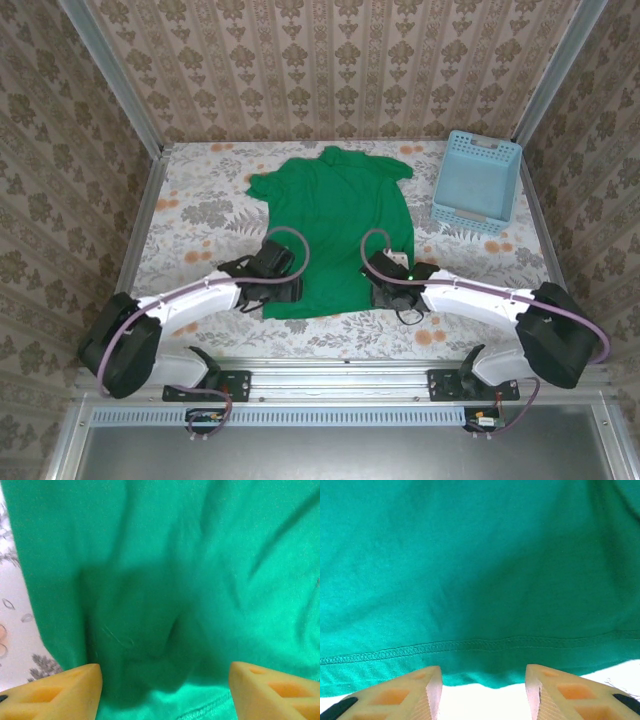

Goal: Fold the inside-out t-shirt

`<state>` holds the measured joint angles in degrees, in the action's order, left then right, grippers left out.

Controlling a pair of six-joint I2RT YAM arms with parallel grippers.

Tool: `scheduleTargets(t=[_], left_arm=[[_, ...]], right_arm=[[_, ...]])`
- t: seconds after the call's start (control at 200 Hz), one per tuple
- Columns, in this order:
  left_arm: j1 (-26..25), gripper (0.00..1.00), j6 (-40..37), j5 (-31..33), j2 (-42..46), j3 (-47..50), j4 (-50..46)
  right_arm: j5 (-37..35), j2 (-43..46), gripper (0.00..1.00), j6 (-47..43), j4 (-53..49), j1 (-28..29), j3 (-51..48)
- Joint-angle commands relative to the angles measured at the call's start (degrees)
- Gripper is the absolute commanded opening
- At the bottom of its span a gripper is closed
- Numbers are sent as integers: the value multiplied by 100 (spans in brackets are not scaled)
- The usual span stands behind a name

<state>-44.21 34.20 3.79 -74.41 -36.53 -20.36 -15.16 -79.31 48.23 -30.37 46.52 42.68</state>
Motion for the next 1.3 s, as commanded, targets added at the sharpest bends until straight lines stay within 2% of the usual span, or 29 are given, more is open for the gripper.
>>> scheduleTargets(t=[0.0, 0.105, 0.235, 0.375, 0.54, 0.785, 0.965, 1.135, 1.295], left_arm=[[-427, 69, 164, 296, 251, -7, 458], [-1118, 74, -44, 683, 164, -188, 262], [-1761, 77, -249, 1132, -287, -478, -104], [-2196, 79, -404, 1633, -1057, -990, -614], [-2260, 77, -435, 2121, -1701, -1401, -1038], [-2259, 72, -498, 2319, -1972, -1546, -1245], [-2259, 61, -498, 2354, -1982, -1524, -1241], [-2259, 42, -553, 2308, -1954, -1555, -1102], [-2261, 30, -572, 2240, -1815, -1592, -1025]], right_arm=[[-34, -197, 48, 120, 96, 95, 114], [-419, -83, 49, 247, -292, 91, 93], [-735, 754, 53, 473, -551, -79, -185], [-750, 1785, 57, 620, -512, -347, -648], [-708, 2486, 59, 644, -580, -512, -883], [-658, 2576, 60, 591, -582, -613, -945], [-573, 2471, 60, 574, -462, -635, -963], [-536, 2455, 60, 555, -419, -645, -1012], [-490, 2438, 60, 512, -408, -647, -1033]])
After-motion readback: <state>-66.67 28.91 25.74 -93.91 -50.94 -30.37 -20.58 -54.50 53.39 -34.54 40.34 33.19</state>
